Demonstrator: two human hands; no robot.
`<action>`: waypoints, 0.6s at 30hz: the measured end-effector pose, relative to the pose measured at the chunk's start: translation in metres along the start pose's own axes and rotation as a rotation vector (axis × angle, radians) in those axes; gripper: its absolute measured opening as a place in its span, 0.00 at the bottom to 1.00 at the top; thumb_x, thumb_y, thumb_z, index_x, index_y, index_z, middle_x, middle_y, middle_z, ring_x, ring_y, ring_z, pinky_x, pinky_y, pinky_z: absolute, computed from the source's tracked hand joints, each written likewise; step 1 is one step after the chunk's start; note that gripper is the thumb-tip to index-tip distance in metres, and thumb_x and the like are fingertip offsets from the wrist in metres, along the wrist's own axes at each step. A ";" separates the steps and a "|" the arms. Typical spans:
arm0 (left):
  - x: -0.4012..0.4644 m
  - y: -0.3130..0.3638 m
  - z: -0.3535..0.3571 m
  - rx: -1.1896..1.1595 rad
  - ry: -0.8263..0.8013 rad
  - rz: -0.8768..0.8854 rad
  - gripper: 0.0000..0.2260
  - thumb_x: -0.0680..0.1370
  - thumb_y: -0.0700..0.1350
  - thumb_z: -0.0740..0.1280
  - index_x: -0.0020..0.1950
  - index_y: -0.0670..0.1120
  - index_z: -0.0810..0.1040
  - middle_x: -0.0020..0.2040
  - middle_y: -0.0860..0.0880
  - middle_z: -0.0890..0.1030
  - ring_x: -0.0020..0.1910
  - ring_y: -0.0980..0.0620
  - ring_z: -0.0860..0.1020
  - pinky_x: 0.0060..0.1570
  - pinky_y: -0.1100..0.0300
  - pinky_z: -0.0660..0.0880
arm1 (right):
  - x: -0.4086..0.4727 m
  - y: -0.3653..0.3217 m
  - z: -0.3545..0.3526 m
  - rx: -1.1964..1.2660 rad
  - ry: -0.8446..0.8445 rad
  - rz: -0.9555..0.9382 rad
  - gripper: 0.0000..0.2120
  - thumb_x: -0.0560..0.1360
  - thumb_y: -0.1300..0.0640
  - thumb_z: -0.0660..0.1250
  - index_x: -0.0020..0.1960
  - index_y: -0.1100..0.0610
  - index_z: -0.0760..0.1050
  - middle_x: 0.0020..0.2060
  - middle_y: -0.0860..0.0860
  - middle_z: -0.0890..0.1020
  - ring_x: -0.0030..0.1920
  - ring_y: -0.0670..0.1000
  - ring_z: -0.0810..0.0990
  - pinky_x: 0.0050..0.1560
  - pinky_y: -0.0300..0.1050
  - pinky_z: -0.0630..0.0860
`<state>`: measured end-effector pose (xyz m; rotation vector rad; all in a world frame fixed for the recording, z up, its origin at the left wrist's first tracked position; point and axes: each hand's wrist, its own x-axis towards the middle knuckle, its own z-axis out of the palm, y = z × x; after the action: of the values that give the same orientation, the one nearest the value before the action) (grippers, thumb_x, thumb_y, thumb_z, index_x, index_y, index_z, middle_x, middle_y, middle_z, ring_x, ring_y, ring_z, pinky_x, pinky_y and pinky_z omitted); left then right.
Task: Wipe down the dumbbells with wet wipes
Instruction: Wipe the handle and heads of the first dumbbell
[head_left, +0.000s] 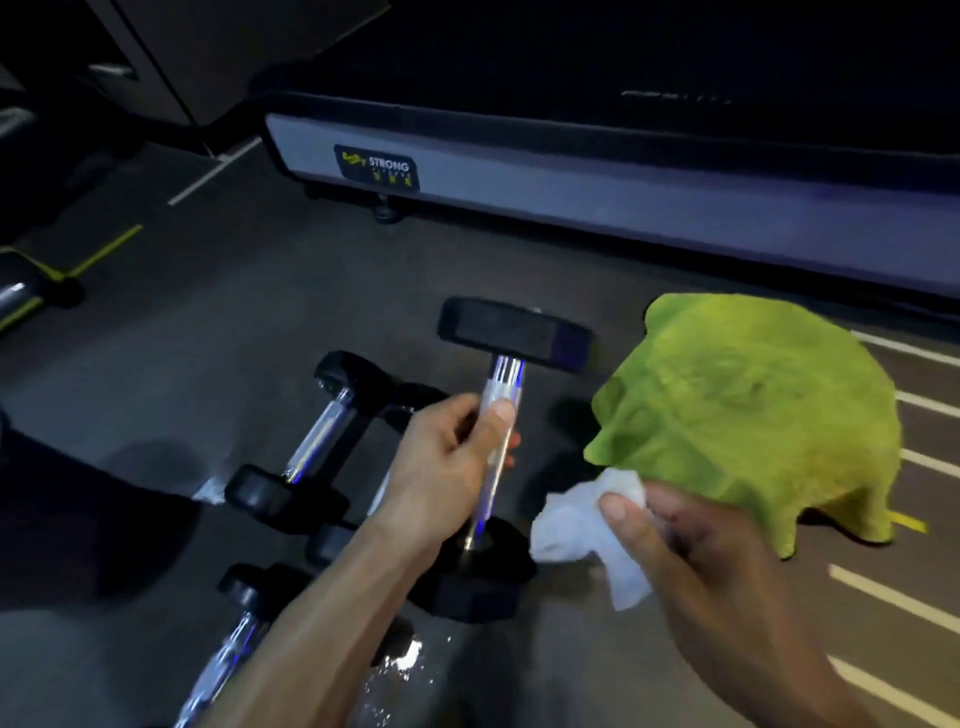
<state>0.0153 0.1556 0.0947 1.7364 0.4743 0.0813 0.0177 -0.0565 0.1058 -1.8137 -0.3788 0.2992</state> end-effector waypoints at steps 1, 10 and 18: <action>0.008 -0.021 0.001 0.074 0.002 -0.036 0.16 0.82 0.57 0.69 0.43 0.46 0.81 0.36 0.46 0.84 0.35 0.53 0.80 0.37 0.58 0.75 | -0.002 0.014 0.010 -0.010 -0.070 0.061 0.21 0.79 0.38 0.64 0.42 0.54 0.81 0.29 0.53 0.77 0.33 0.43 0.74 0.36 0.50 0.74; 0.064 -0.108 0.032 0.186 -0.054 -0.390 0.13 0.85 0.49 0.66 0.44 0.45 0.79 0.38 0.48 0.82 0.35 0.50 0.80 0.42 0.56 0.77 | -0.007 0.096 0.049 0.188 -0.182 0.440 0.20 0.76 0.39 0.65 0.50 0.55 0.84 0.41 0.56 0.87 0.43 0.51 0.83 0.48 0.69 0.80; 0.099 -0.125 0.041 0.277 -0.030 -0.528 0.18 0.83 0.55 0.67 0.40 0.45 0.80 0.42 0.43 0.87 0.44 0.41 0.87 0.53 0.44 0.84 | 0.006 0.116 0.060 0.158 -0.174 0.514 0.28 0.74 0.33 0.65 0.44 0.60 0.80 0.37 0.58 0.85 0.37 0.52 0.81 0.48 0.72 0.78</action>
<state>0.0846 0.1709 -0.0532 1.8209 0.9409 -0.4034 0.0111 -0.0302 -0.0224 -1.7110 0.0020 0.8242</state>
